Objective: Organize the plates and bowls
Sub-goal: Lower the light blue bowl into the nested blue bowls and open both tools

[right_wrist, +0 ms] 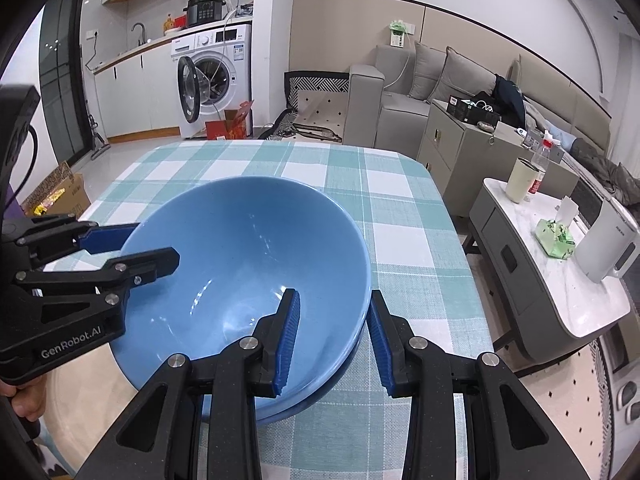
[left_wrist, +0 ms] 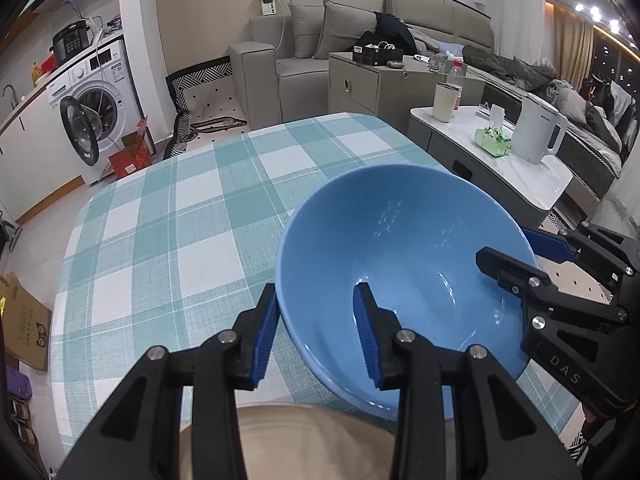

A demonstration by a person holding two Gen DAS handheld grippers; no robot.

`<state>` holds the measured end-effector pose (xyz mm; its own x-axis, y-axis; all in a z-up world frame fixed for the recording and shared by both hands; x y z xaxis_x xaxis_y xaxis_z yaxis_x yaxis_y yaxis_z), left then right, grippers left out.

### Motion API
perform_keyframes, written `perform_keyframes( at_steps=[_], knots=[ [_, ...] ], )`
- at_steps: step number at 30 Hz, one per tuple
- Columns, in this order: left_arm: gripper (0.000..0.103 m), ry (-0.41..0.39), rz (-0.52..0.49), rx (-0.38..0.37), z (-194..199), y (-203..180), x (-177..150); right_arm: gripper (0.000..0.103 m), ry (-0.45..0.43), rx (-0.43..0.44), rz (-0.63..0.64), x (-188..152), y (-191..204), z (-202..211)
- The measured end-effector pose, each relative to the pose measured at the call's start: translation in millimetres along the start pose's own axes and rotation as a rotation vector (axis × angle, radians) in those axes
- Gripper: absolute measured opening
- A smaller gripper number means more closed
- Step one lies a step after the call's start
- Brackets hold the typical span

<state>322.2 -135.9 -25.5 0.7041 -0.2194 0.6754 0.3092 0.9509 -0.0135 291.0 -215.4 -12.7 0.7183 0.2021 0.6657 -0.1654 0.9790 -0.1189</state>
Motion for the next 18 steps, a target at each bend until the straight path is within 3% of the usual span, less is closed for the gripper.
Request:
perform_keyframes(
  at_steps=[18],
  knots=[
    [0.036,0.016,-0.015,0.006,-6.5,-2.7,-4.3,0.035,0.02,-0.02,0.02,-9.9,-2.8,-8.7]
  ],
)
Point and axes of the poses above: each gripper's, at about its wrist camera, not at the fingertips, and z roughly against the way its jaws point, y to its left, x to its top, the point moved 10 cm from there along -z, roughly the way its jaws point, and after that the axes turned 1 degree about -y, right-handed, at the moved point
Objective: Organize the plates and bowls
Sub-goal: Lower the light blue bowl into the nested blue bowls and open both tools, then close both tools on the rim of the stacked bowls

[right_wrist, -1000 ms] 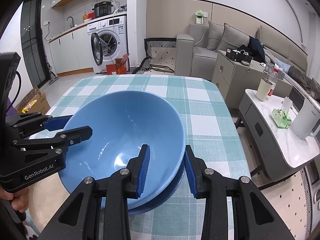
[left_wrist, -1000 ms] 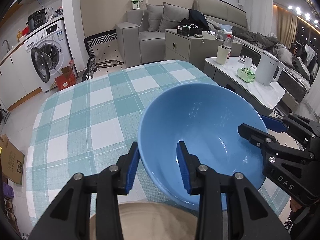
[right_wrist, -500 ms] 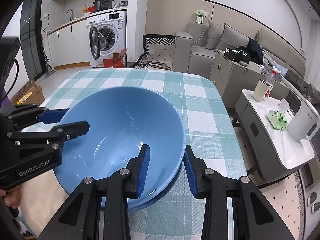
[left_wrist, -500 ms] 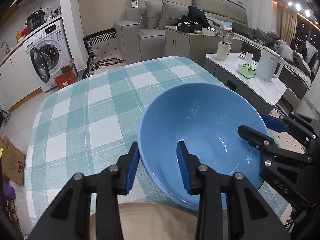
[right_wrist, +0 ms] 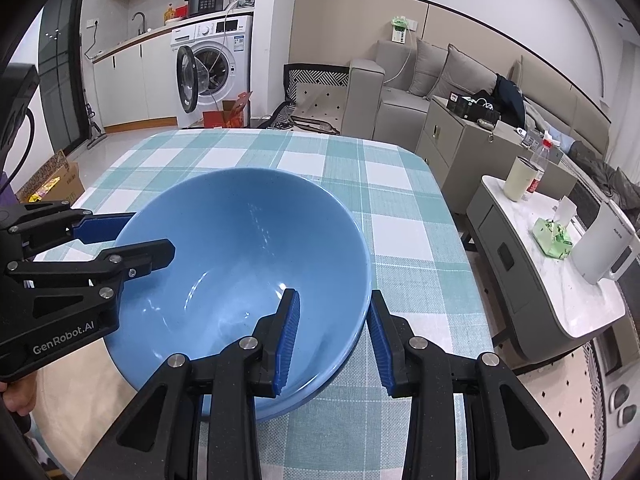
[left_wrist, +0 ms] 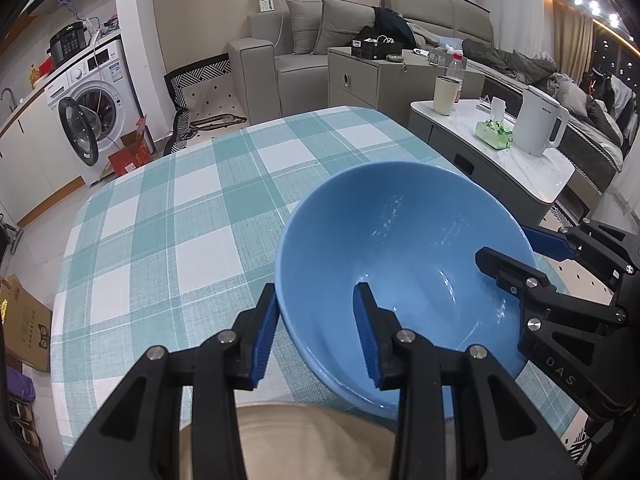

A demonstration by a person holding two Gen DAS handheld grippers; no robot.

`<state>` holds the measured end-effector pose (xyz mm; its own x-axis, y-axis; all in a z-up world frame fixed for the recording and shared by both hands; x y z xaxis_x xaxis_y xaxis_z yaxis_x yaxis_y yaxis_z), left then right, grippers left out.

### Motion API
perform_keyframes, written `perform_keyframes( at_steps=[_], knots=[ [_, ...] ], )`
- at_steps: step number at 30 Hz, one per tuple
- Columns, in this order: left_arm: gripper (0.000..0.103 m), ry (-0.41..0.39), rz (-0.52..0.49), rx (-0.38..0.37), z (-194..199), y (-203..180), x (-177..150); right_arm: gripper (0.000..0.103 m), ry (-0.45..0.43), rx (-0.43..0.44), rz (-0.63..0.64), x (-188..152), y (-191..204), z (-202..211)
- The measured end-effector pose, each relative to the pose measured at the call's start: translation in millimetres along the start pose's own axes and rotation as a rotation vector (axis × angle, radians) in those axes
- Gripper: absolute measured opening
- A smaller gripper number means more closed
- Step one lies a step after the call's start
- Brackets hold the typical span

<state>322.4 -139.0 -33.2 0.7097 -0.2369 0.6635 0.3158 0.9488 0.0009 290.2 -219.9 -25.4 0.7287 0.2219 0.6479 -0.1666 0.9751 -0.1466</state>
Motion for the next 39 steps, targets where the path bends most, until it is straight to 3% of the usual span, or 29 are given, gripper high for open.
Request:
perform_keyframes(
  at_steps=[10,15,17,19,22,24,28,32,39],
  knots=[
    [0.041,0.0,0.031,-0.035,2,1,-1,0.041,0.001,0.073,-0.049,-1,-7,-3],
    [0.06,-0.028,0.043,-0.07,13,0,1,0.051,-0.025,0.109,-0.079,1,-13,6],
    [0.061,-0.039,0.051,-0.073,19,2,1,0.057,-0.028,0.109,-0.088,1,-16,9],
    [0.061,-0.043,0.059,-0.078,23,4,1,0.072,-0.036,0.12,-0.104,0,-20,12],
    [0.064,-0.048,0.075,-0.078,27,9,-2,0.084,-0.052,0.152,-0.138,-3,-26,17],
    [0.076,-0.052,0.087,-0.073,28,13,-4,0.086,-0.059,0.165,-0.15,-5,-29,21],
    [0.084,-0.069,0.097,-0.083,32,17,-7,0.098,-0.075,0.215,-0.21,-8,-37,27],
    [0.096,-0.073,0.12,-0.086,34,23,-11,0.102,-0.084,0.262,-0.24,-10,-40,31],
    [0.096,-0.079,0.159,-0.077,31,29,-15,0.102,-0.061,0.308,-0.228,-18,-30,25]
  ],
)
Point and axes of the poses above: each gripper's, at about its wrist camera, not at the fingertips, and z roughly against the way its jaws point, y to its left, x to its top, the point moved 10 cm from there along -z, roughly the way its jaws point, and after that the axes turned 1 degree about -y, right-handed, at the moved point
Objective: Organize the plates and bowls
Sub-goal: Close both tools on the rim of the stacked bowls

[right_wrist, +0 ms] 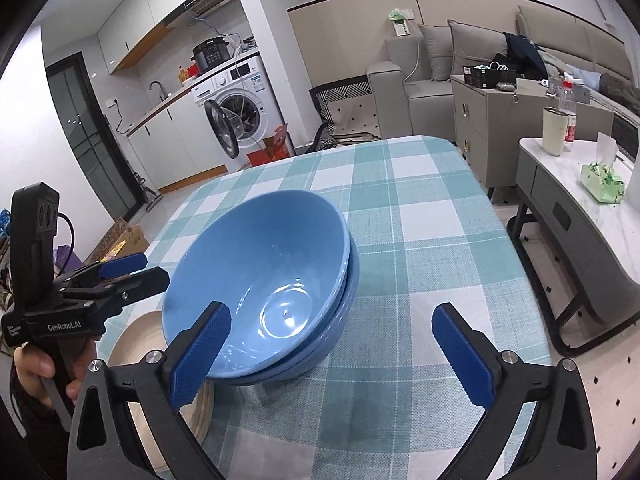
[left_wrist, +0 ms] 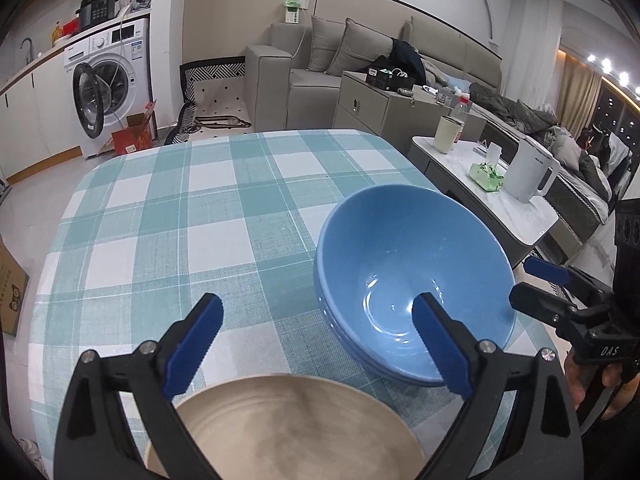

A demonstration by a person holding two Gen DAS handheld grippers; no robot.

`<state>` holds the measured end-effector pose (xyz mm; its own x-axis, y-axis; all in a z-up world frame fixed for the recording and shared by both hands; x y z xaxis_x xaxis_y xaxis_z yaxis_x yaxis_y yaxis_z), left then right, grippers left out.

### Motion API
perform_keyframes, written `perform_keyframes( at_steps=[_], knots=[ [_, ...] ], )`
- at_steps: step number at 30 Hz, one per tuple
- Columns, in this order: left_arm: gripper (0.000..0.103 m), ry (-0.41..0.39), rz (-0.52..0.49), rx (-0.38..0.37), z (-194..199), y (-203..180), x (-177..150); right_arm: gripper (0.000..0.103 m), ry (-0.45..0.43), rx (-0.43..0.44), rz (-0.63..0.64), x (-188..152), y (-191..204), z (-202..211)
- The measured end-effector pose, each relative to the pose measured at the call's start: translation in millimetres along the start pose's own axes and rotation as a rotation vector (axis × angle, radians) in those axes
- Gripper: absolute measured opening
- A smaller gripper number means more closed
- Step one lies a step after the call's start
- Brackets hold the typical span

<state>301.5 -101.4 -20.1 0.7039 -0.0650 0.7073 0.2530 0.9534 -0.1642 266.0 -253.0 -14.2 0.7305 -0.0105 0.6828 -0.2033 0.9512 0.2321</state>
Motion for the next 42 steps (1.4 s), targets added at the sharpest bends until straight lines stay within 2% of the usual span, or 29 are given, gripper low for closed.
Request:
perform_keyframes(
  at_steps=[7,16,21,36,39,42],
  knots=[
    [0.099,-0.016,0.012,0.007,-1,4,-4,0.102,-0.008,0.07,-0.046,-2,1,1],
    [0.103,0.001,0.022,0.006,-8,1,-10,0.103,-0.021,0.176,-0.098,1,11,-2],
    [0.103,0.002,0.008,0.01,-11,-4,-10,0.103,-0.044,0.182,-0.107,1,13,-5],
    [0.103,-0.001,0.003,0.02,-21,-8,-11,0.103,0.049,0.19,-0.142,-16,12,-24],
    [0.103,-0.032,0.003,0.038,-20,-7,-9,0.103,0.058,0.198,-0.167,-18,10,-28],
    [0.103,0.008,-0.004,0.014,-25,-9,-11,0.103,0.076,0.208,-0.169,-21,11,-31]
  ],
)
Point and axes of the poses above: each gripper's, at about its wrist camera, not at the fingertips, and z roughly against the way its jaws point, y to its left, x to its top, the point moved 10 cm from there along -z, roughly the way its jaws point, and after that the axes turned 1 degree about -y, right-handed, at the moved point
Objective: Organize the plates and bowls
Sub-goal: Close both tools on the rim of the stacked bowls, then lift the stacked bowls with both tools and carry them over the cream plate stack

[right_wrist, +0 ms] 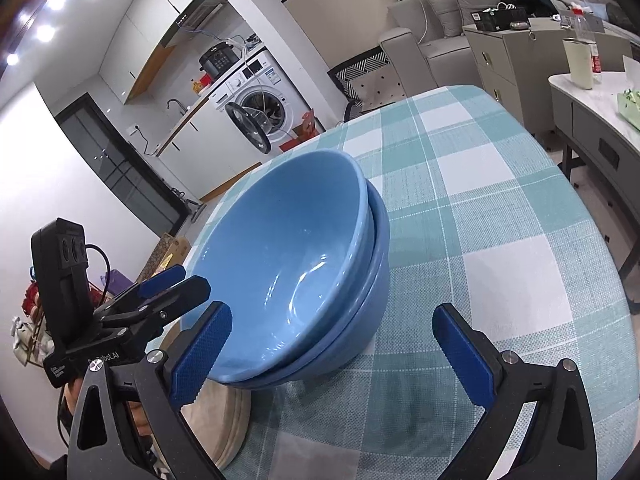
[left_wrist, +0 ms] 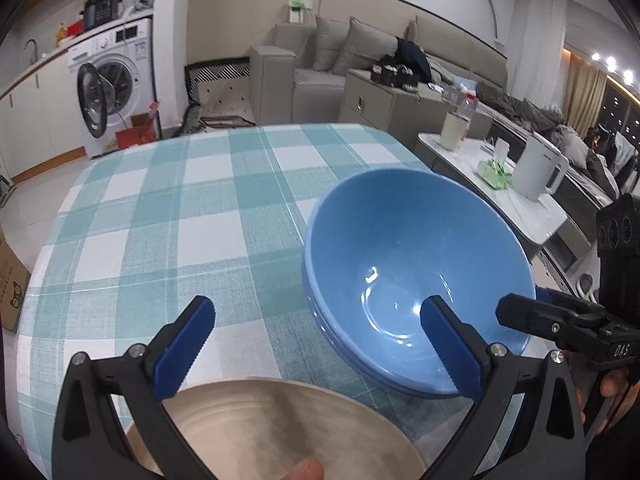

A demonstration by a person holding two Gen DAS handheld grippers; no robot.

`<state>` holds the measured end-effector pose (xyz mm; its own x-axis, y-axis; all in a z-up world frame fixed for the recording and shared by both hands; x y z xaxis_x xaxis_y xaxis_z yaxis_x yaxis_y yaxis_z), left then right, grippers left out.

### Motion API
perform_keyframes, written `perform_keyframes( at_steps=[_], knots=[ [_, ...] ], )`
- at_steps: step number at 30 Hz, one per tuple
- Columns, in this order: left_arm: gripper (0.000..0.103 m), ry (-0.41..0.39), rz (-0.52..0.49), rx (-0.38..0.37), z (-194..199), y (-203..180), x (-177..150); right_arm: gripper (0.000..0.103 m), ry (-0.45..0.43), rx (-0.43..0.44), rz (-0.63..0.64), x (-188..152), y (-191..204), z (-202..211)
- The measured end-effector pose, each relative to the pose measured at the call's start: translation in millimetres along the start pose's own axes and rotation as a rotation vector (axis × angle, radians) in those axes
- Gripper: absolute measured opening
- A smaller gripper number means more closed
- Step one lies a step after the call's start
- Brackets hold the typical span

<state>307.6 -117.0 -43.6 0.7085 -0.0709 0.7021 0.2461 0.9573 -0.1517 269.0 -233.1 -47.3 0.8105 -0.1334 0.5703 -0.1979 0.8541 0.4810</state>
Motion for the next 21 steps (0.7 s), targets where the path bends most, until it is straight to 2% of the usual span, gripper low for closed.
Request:
perform_keyframes(
  at_steps=[5,11,13,19,21],
  knots=[
    [0.103,0.06,0.023,-0.004,-8,2,-6,0.102,-0.001,-0.001,-0.006,-1,-1,-4],
    [0.101,0.055,0.02,-0.023,-11,-1,-7,0.095,0.006,-0.002,0.0,-3,-1,-7],
    [0.101,0.049,0.009,-0.024,-11,-4,-7,0.088,0.007,-0.008,0.003,-3,-1,-9],
    [0.084,0.056,-0.005,-0.057,-11,-15,-9,0.08,0.006,-0.004,0.021,-4,4,-9],
    [0.074,0.057,-0.012,-0.07,-11,-20,-9,0.077,0.002,-0.002,0.028,-4,6,-8]
  ],
)
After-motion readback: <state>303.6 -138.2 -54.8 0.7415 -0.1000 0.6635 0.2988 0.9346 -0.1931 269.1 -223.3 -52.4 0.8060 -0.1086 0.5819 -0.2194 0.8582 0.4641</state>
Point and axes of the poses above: each gripper's, at about its wrist camera, not at the fingertips, and z roughly against the way its jaws point, y to its left, x to its top, the point moved 10 cm from there along -z, roughly the way its jaws point, and after that the axes turned 1 degree about -y, right-handed, at the moved point
